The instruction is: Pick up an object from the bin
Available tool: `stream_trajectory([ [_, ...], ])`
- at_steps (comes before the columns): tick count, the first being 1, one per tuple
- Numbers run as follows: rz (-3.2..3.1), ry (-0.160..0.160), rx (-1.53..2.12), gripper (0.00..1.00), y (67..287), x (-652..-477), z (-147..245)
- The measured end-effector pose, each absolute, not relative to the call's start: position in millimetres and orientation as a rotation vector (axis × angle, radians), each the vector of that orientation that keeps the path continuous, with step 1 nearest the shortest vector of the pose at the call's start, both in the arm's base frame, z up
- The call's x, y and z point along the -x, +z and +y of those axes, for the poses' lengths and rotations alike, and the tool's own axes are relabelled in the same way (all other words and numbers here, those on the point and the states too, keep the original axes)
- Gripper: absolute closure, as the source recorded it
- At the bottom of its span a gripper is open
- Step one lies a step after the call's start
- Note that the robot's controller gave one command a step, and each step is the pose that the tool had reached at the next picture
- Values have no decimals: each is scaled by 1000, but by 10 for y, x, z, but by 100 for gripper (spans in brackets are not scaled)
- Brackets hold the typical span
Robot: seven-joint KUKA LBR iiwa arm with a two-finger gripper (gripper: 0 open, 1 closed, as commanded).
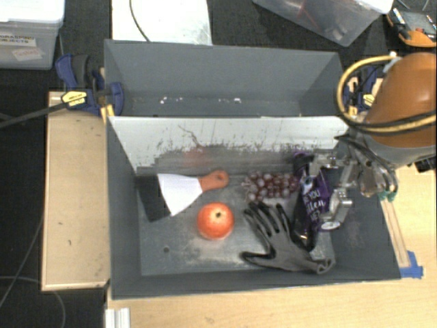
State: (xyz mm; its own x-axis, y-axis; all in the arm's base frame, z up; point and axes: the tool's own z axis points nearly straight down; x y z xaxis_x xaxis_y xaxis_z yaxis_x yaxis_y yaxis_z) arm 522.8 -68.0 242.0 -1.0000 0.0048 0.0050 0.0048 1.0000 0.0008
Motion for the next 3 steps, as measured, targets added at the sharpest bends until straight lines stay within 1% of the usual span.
stream_trajectory([
  [1, -3145, 1, 2, 0, 2465, -5242, -678],
  [2, -3127, -2, 365, 0, 1094, -5516, -533],
  [3, -3154, 2, 193, 0, 1624, -5532, -426],
])
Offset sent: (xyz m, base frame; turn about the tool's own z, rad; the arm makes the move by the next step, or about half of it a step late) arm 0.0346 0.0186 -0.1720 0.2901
